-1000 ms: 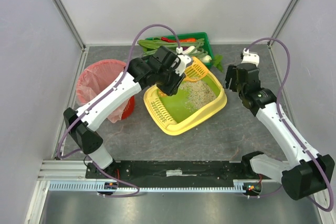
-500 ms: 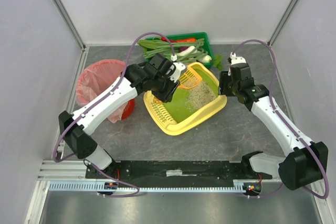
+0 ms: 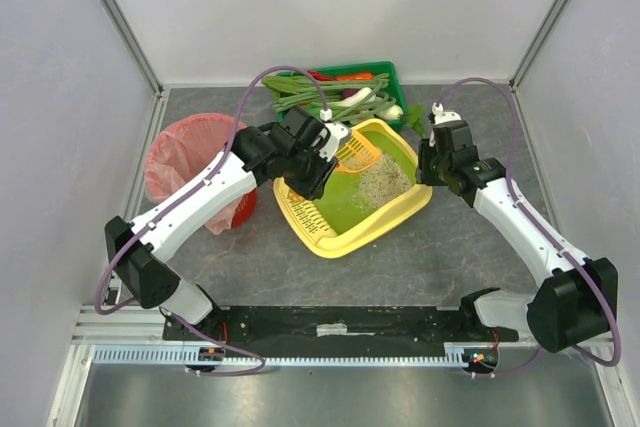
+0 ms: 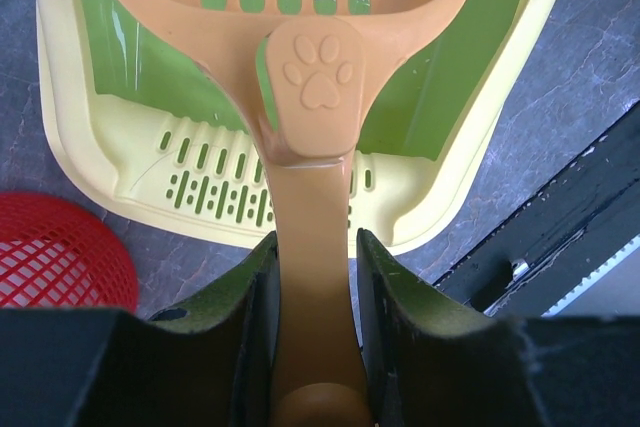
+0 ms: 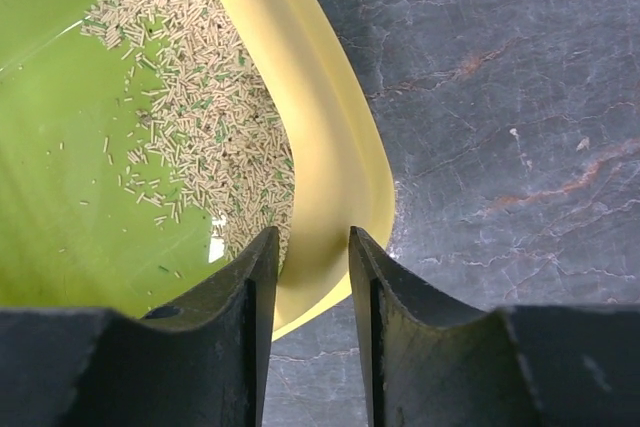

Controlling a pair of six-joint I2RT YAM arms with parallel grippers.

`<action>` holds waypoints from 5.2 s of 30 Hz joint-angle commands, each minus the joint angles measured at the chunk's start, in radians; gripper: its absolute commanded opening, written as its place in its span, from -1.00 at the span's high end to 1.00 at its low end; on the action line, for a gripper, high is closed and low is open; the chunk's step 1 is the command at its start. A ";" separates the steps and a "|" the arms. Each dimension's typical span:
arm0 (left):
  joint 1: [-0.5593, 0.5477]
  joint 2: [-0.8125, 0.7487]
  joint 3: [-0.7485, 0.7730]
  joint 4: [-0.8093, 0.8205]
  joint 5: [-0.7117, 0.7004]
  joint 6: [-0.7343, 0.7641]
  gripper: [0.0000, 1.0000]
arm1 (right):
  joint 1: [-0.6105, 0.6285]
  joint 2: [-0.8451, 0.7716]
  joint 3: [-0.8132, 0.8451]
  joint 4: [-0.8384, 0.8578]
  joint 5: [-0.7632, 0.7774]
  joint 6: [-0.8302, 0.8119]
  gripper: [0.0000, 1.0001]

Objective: Clean the litter box

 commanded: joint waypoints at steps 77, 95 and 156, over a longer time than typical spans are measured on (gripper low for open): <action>0.006 0.325 0.356 -0.412 0.105 -0.214 0.96 | -0.044 0.037 0.254 0.253 0.128 -0.117 -0.64; 0.030 0.442 0.288 -0.409 0.085 -0.217 0.96 | -0.055 -0.069 0.151 0.286 0.168 -0.072 -0.65; 0.070 0.738 0.529 -0.166 -0.032 -0.140 0.96 | -0.056 -0.092 0.109 0.270 0.098 0.021 -0.65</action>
